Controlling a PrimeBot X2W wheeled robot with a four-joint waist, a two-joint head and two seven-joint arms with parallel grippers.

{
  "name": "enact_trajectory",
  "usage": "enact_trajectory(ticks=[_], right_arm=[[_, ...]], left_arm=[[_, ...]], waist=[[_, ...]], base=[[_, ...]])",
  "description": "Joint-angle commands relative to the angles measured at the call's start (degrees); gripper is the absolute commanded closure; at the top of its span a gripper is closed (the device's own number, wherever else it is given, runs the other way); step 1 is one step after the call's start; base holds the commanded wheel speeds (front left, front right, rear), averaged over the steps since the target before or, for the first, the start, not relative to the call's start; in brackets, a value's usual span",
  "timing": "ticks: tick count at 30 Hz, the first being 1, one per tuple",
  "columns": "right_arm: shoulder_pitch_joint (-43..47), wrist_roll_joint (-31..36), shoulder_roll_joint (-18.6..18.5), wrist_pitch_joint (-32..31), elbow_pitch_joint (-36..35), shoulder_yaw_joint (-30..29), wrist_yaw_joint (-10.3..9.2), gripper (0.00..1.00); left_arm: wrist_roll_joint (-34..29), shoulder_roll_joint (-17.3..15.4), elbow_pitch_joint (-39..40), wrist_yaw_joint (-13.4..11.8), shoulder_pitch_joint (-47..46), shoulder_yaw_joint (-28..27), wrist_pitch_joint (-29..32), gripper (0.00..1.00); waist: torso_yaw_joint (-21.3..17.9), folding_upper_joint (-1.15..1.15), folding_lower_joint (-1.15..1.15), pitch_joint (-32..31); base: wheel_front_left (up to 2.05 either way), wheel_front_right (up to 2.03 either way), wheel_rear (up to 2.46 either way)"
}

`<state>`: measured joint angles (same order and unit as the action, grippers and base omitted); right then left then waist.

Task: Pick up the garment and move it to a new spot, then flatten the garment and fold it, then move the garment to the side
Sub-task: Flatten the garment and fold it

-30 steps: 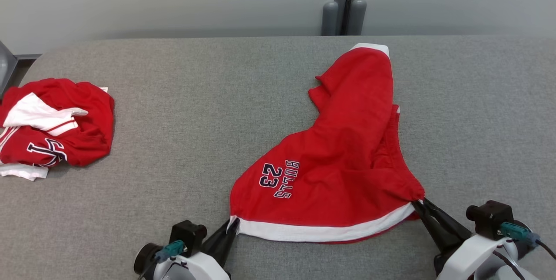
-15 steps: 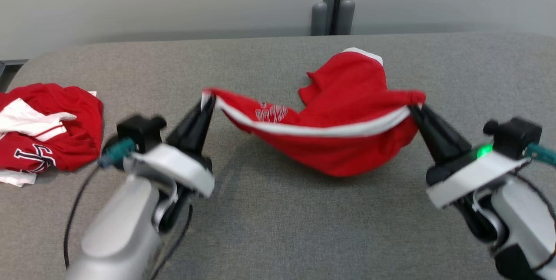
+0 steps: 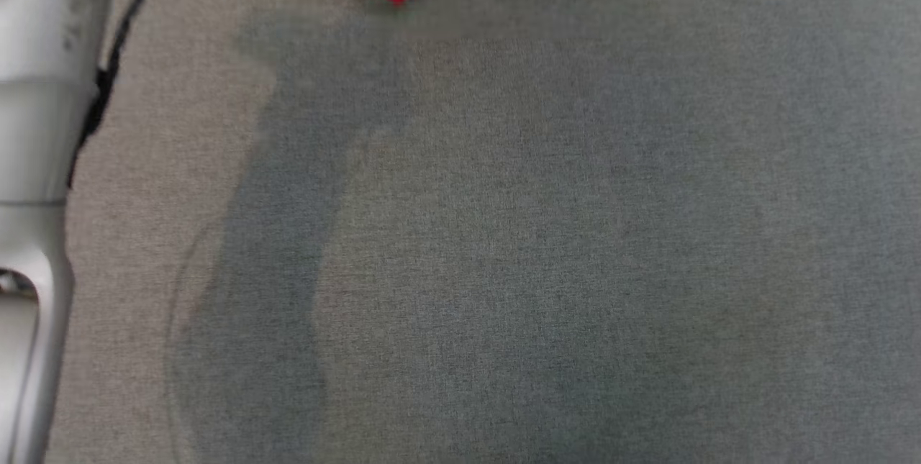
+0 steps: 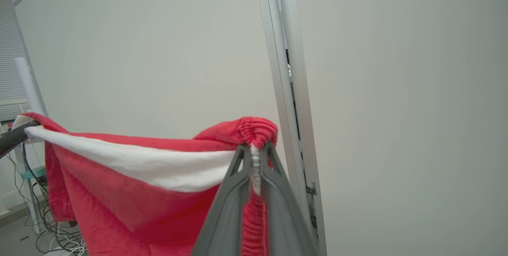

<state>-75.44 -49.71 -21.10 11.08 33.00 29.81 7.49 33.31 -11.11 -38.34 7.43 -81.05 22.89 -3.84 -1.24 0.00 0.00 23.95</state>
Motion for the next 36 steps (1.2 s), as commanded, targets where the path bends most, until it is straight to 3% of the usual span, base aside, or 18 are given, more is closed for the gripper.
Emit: enact_trajectory(ticks=[1, 4, 8, 18, 27, 36], right_arm=[[-2.9, -0.4, 0.0, -0.4, 1.4, -0.2, 0.02, 1.00], [-13.9, 0.1, 0.2, -0.9, 7.0, 1.0, 0.02, 1.00], [-21.2, 2.0, -0.2, 0.3, 11.1, 4.0, 0.02, 1.00], [-24.1, -1.1, 0.0, 2.6, 16.3, 8.6, 0.01, 1.00], [-14.4, -5.1, -0.7, 4.2, 13.1, 13.0, 0.01, 1.00], [7.7, -4.0, -3.0, 4.2, 1.9, 9.4, 0.02, 1.00]], left_arm=[[-0.9, -0.3, -1.4, 0.1, -3.2, 0.1, 0.1, 1.00], [-2.0, -0.3, -6.1, 0.1, -13.7, 1.0, 0.1, 1.00], [-2.4, -0.3, -9.5, 0.1, -20.4, 2.6, -1.3, 1.00], [0.2, -0.3, -15.8, 0.1, -22.3, 5.3, -5.1, 1.00], [5.9, -1.0, -14.1, 0.1, -11.5, 8.2, -9.7, 1.00], [9.0, -2.2, -5.7, -0.4, 10.4, 8.3, -11.4, 1.00]], waist=[[-1.3, 0.00, 0.00, 5.2], [-1.8, 0.00, 0.00, 8.8], [-1.8, 0.00, 0.00, 11.1], [-1.4, 0.00, 0.00, 13.1], [-1.3, 0.00, 0.00, 10.3], [-0.8, 0.00, 0.00, 2.3]], base=[[0.00, 0.00, 0.00], [0.00, 0.00, 0.00], [0.00, 0.00, 0.00], [0.00, 0.00, 0.00], [0.00, 0.00, 0.00], [0.00, 0.00, 0.00]])
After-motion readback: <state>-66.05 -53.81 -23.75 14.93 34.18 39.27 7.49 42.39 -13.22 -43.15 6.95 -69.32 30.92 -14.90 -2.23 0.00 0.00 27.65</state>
